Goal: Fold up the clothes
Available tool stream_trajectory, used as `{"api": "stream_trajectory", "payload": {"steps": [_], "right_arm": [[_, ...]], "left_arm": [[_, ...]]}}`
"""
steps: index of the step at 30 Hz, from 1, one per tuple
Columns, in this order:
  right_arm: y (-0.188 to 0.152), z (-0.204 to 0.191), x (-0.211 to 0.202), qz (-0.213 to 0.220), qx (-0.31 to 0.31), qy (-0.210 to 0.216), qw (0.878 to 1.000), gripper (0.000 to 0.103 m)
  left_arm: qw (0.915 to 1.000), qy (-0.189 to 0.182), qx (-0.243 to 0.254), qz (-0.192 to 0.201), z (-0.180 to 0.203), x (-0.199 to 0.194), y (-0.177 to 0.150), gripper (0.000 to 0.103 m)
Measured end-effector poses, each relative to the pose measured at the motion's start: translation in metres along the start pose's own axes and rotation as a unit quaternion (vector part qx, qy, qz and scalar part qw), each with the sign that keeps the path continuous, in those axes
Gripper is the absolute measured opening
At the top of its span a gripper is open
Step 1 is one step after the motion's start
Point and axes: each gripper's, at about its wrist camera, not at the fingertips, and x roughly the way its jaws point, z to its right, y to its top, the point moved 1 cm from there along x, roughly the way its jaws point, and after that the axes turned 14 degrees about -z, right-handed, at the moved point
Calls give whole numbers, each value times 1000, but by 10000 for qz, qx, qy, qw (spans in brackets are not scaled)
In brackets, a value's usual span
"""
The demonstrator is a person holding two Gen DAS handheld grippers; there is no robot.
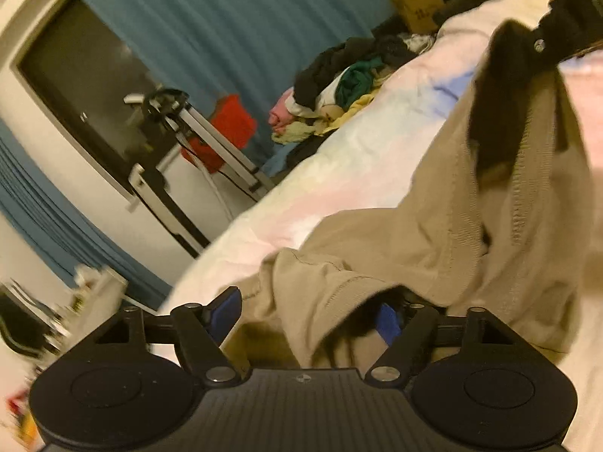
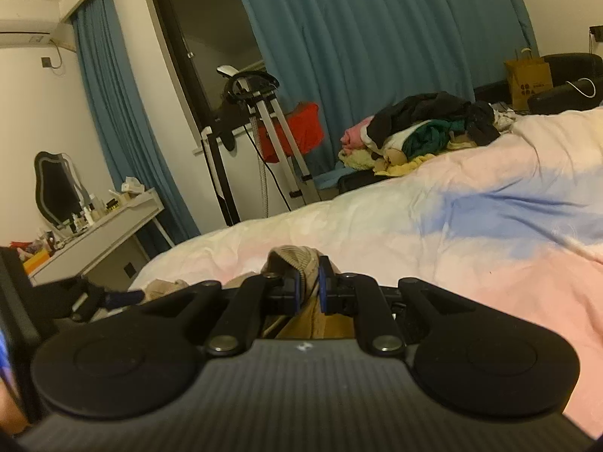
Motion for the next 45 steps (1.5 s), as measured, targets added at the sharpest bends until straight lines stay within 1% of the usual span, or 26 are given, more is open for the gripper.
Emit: {"api": "stream_trajectory", "payload": {"steps": [1,3,5,6,8,11,12,13,14,15,16,18,19,21,24,25,26,29,31,34,36,39,40,42,43,45], "right_arm": [[-1,0,1,-44,-18,-30,10000,12],[-4,1,3,-136,-56,-91,9999,12],[-9,3,11,-393,-145,-272,9988,14],[-13,2,16,-572,-242,-452,9970,14],[-23,-2,29,-911,-541,-1167,9875,18],[-31,5,24,-1093,-258,-1181,9866,37],[-34,8,22,-1149,-153,-1171,9863,49],[-37,10,20,-1204,-48,-1160,9859,56],[-39,13,18,-1260,56,-1150,9853,58],[-42,15,16,-1315,161,-1139,9846,63],[-45,18,14,-1370,266,-1128,9838,73],[-37,15,-12,-691,387,-1241,9891,82],[-33,13,-25,-324,443,-1299,9900,82],[-16,-3,-50,268,202,-1378,9899,82],[23,-33,-90,864,-54,-1189,9891,83],[40,-43,-106,1014,-153,-1099,9886,82],[57,-54,-121,1164,-257,-1008,9877,83],[105,-86,-168,1557,-564,-808,9829,83],[132,-107,-201,1898,-856,-814,9747,83],[164,-135,-256,2367,-1308,-875,9588,83],[184,-145,-290,2440,-1323,-685,9583,83],[208,-152,-336,2551,-1241,-497,9576,83],[214,-153,-350,2609,-1237,-458,9563,83],[221,-151,-362,2689,-1299,-529,9529,83],[224,-150,-367,2728,-1333,-570,9511,83],[230,-148,-378,2806,-1399,-650,9474,83]], "left_arm": [[9999,139,-97,32,-1,3,1,76],[9981,395,-480,53,-9,8,5,76],[9928,667,-993,104,-24,10,5,76],[9890,748,-1265,157,-32,8,4,76],[9783,792,-1889,321,-53,2,0,76],[9588,748,-2691,512,-77,-14,-11,76],[9513,711,-2945,565,-84,-21,-16,76],[9433,668,-3192,616,-91,-29,-22,76],[9360,599,-3405,654,-97,-37,-29,76],[9278,519,-3627,704,-103,-45,-37,76],[9191,445,-3841,756,-109,-54,-45,76],[9013,372,-4223,890,-122,-71,-61,78],[8910,337,-4424,961,-128,-81,-69,81],[8697,292,-4799,1116,-141,-102,-84,82],[8373,396,-5247,1487,-162,-147,-97,82],[8273,417,-5358,1636,-172,-163,-100,82],[8196,426,-5435,1762,-182,-178,-100,82],[8094,434,-5503,2004,-223,-222,-89,83],[8026,430,-5537,2175,-252,-253,-80,85],[7968,322,-5547,2376,-301,-298,-62,88],[7916,183,-5567,2512,-329,-329,-53,89],[7917,-24,-5453,2755,-365,-377,-38,92],[7932,-91,-5407,2798,-373,-390,-34,92],[7962,-226,-5313,2884,-390,-416,-25,93],[7983,-303,-5254,2929,-394,-427,-20,94],[8058,-502,-5117,2938,-402,-441,-10,95]]}}
